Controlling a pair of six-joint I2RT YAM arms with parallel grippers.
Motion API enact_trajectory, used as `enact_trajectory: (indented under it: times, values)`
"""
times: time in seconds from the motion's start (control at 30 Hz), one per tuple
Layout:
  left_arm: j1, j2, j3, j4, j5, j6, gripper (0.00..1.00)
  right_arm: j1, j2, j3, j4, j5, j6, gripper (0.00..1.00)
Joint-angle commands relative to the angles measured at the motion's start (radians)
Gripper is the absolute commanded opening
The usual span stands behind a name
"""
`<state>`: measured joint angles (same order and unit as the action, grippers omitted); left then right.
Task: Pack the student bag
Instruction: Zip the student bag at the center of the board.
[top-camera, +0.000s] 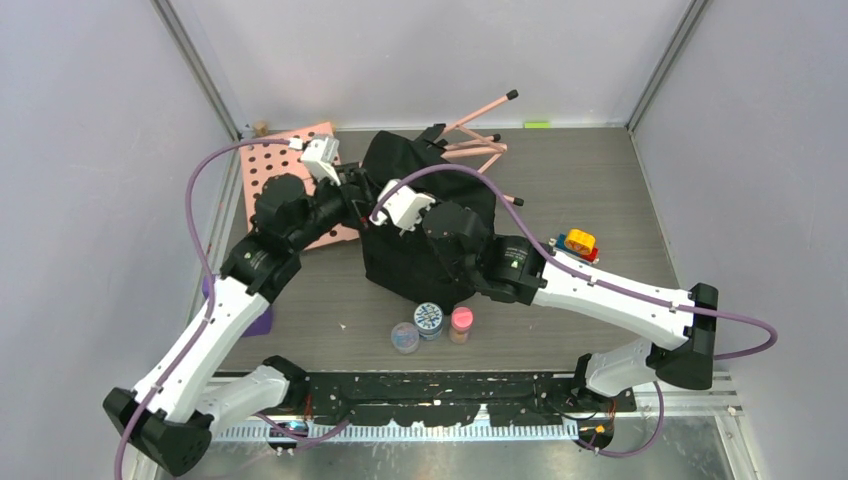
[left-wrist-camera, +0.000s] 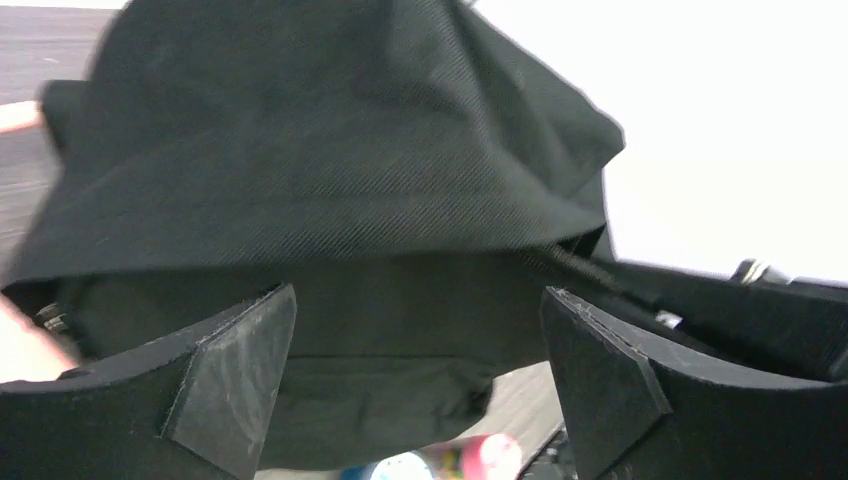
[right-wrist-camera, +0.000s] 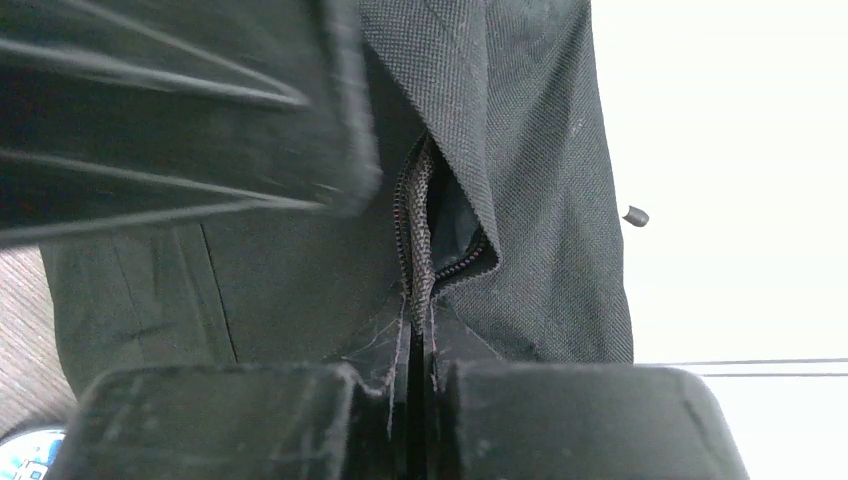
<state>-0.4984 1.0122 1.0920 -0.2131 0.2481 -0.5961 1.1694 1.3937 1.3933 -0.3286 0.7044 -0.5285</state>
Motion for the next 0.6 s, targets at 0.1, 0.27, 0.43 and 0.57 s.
enact_trajectory:
  times: [0.1, 0.27, 0.43, 0.57]
  values:
    - [0.002, -0.202, -0.172, -0.079, -0.227, 0.343, 1.00, -0.052, -0.110, -0.023, 0.074, -0.006, 0.033, 0.00]
    - [0.025, -0.252, -0.364, 0.002, -0.371, 0.371, 0.97, -0.121, -0.169, -0.037, 0.058, -0.117, 0.103, 0.00]
    - [0.072, -0.196, -0.429, 0.106, -0.432, 0.335, 0.78, -0.148, -0.185, -0.044, 0.043, -0.156, 0.127, 0.01]
    - [0.120, -0.097, -0.423, 0.188, -0.378, 0.301, 0.65, -0.150, -0.185, -0.047, 0.038, -0.176, 0.141, 0.00]
